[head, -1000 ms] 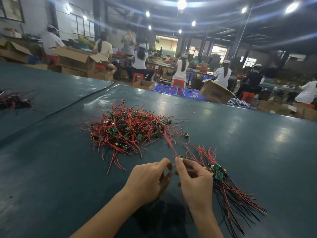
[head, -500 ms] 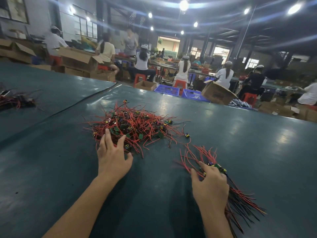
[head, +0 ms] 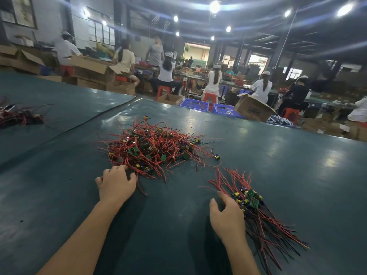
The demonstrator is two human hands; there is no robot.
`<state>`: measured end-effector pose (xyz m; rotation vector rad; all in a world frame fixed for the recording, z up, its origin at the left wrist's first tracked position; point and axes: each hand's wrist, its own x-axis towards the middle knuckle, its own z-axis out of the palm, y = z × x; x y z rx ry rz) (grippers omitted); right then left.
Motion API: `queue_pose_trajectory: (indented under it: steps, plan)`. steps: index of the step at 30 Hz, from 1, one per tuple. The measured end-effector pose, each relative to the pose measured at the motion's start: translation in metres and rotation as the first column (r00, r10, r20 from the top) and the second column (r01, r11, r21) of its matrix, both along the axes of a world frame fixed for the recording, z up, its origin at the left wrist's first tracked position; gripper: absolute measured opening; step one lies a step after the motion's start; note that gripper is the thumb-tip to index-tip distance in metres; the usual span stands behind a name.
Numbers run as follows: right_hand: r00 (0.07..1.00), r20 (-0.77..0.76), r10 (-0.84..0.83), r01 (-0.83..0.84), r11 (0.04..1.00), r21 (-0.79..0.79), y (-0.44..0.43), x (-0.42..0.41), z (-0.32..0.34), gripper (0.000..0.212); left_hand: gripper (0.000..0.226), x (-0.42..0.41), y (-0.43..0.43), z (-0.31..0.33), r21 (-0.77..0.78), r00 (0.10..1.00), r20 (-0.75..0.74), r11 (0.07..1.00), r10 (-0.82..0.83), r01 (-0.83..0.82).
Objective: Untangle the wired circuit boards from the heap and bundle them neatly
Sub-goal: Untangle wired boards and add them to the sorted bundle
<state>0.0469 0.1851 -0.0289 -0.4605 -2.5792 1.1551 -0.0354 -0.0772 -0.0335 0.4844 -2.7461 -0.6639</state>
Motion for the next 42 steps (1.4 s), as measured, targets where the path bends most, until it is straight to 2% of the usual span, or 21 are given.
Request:
queue_pose_trajectory:
  steps: [5,8,11,13,16,19,22,24,26,28,30,32,34,36,38,40,42]
  plan:
    - [0.999,0.012,-0.030,0.030,0.999,0.010,0.007,-0.003,0.001,0.046,0.029,0.004,0.007,0.004,0.110,0.966,-0.257,0.993,-0.005,0.034]
    - [0.999,0.008,-0.037,0.037,0.999,0.003,0.009,-0.003,0.000,0.046,0.017,0.007,0.012,0.008,0.120,0.914,-0.404,0.988,-0.042,0.098]
    - [1.000,-0.013,-0.005,0.005,1.000,0.018,0.007,-0.002,-0.001,0.046,0.010,0.012,0.015,0.013,0.206,0.847,-0.528,0.958,-0.062,0.199]
    - [1.000,-0.025,0.005,-0.004,1.000,0.018,0.005,-0.002,-0.001,0.046,0.011,0.016,0.020,0.018,0.216,0.792,-0.603,0.936,-0.096,0.278]
    - [0.999,-0.044,0.014,-0.014,1.000,0.002,0.002,-0.001,-0.001,0.045,0.027,0.025,0.035,0.025,0.147,0.714,-0.664,0.898,-0.221,0.415]
    - [0.996,-0.075,0.046,-0.048,0.999,-0.015,-0.003,0.000,0.000,0.043,0.040,0.034,0.050,0.025,0.009,0.653,-0.627,0.834,-0.425,0.552]
    - [0.991,-0.100,0.087,-0.090,0.996,-0.019,-0.007,0.000,0.000,0.040,0.051,0.039,0.059,0.023,-0.059,0.632,-0.429,0.718,-0.646,0.694]
    - [0.991,-0.090,0.103,-0.105,0.994,-0.013,-0.008,0.001,0.001,0.040,0.059,0.042,0.066,0.020,-0.111,0.626,-0.309,0.680,-0.717,0.725]
    - [0.991,-0.086,0.106,-0.108,0.994,-0.017,-0.007,0.000,0.001,0.040,0.058,0.042,0.071,0.017,-0.070,0.626,-0.382,0.697,-0.679,0.714]
    - [0.991,-0.082,0.107,-0.110,0.994,-0.028,-0.007,0.001,0.001,0.041,0.052,0.041,0.072,0.017,-0.061,0.636,-0.531,0.774,-0.560,0.631]
    - [0.991,-0.072,0.112,-0.114,0.993,-0.021,-0.007,0.001,0.000,0.041,0.031,0.038,0.068,0.016,-0.145,0.621,-0.619,0.847,-0.481,0.512]
    - [0.991,-0.062,0.115,-0.116,0.993,-0.012,-0.008,0.001,0.000,0.041,0.008,0.032,0.064,0.014,-0.228,0.629,-0.639,0.890,-0.442,0.394]
    - [0.991,-0.056,0.121,-0.121,0.993,-0.010,-0.008,0.001,0.000,0.041,0.023,0.025,0.060,0.010,-0.183,0.686,-0.641,0.937,-0.343,0.296]
    - [0.991,-0.050,0.124,-0.124,0.992,-0.009,-0.007,0.001,0.000,0.041,0.037,0.020,0.052,0.011,-0.013,0.751,-0.621,0.961,-0.225,0.278]
    - [0.991,-0.046,0.126,-0.126,0.992,-0.009,-0.007,0.001,-0.001,0.042,0.048,0.012,0.044,0.006,0.160,0.848,-0.477,0.926,-0.230,0.342]
    - [0.991,-0.036,0.126,-0.126,0.992,0.001,-0.007,0.002,-0.002,0.042,0.052,0.005,0.036,-0.004,0.122,0.924,-0.236,0.934,-0.301,0.336]
    - [0.992,-0.029,0.124,-0.124,0.992,0.007,-0.008,0.002,-0.002,0.043,0.049,0.000,0.033,-0.013,0.077,0.939,-0.040,0.936,-0.341,0.344]
